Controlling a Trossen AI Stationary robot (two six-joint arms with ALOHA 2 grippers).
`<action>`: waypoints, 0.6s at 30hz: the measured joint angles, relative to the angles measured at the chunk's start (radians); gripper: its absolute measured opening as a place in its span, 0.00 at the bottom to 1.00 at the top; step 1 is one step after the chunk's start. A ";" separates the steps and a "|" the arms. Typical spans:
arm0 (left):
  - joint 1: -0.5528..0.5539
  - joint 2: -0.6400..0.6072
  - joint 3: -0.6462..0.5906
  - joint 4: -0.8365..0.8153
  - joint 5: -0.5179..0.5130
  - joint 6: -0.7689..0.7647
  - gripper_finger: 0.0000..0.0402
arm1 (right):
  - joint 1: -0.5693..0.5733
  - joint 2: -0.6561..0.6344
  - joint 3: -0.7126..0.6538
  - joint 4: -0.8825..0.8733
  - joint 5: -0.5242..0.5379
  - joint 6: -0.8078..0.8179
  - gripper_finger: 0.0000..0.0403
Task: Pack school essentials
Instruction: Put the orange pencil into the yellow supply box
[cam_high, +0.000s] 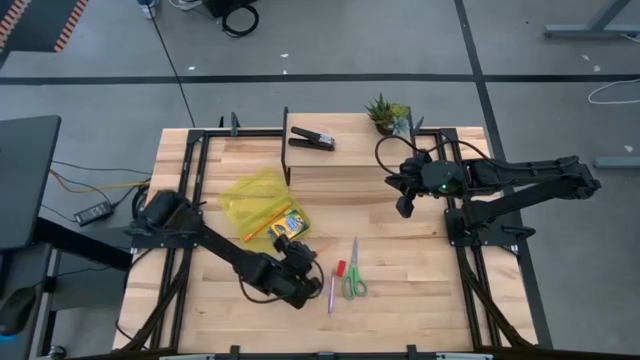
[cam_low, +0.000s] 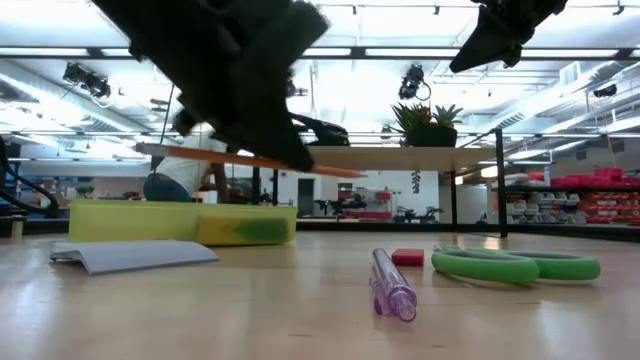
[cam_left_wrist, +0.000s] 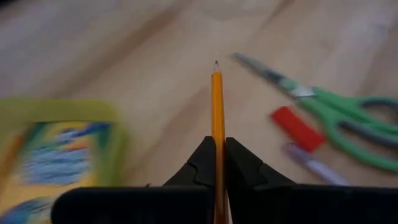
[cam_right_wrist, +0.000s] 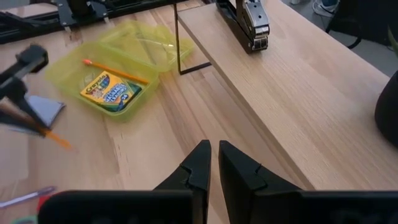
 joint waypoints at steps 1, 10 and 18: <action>0.000 -0.012 0.000 -0.045 -0.010 -0.016 0.03 | 0.000 0.000 0.000 0.005 0.000 -0.002 0.10; 0.000 -0.110 0.000 -0.499 -0.084 -0.190 0.06 | 0.000 0.000 0.000 0.022 0.000 -0.002 0.10; 0.019 -0.120 0.000 -0.708 -0.088 -0.138 0.06 | 0.000 0.000 0.000 0.039 0.000 -0.001 0.10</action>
